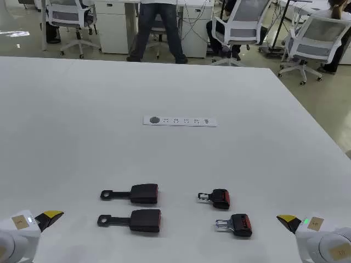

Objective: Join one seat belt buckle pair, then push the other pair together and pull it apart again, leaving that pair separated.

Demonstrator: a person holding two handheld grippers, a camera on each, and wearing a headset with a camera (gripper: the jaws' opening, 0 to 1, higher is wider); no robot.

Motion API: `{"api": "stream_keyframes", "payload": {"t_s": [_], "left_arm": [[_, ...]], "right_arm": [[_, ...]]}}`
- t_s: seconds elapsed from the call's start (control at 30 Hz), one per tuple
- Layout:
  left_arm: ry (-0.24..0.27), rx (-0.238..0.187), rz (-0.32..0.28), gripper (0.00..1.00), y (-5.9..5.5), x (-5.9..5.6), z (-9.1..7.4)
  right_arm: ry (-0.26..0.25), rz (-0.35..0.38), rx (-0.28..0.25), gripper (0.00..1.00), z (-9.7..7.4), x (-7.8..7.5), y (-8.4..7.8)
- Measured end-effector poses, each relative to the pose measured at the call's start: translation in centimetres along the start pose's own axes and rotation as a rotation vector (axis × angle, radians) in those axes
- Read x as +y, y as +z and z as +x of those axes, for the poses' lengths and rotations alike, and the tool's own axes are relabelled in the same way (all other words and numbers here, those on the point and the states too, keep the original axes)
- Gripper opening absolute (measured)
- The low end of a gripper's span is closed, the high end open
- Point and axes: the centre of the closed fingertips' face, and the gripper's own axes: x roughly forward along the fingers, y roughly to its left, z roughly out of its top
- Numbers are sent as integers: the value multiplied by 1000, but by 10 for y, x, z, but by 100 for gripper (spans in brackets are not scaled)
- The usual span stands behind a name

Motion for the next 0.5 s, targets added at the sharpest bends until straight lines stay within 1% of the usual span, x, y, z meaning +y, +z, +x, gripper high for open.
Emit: {"api": "stream_keyframes", "payload": {"t_s": [0.13, 0.2, 0.37, 0.5], "left_arm": [[-2, -1, 2, 100, 0, 1, 0], [0, -3, 0, 100, 0, 1, -1], [1, -2, -1, 100, 0, 1, -1], [3, -1, -3, 100, -1, 2, -1]], "right_arm": [[-4, 5, -2, 97, -1, -1, 0], [-14, 15, -9, 100, -2, -2, 3], [-10, 13, -15, 100, -1, -2, 7], [-12, 5, -12, 100, 0, -3, 7]]}}
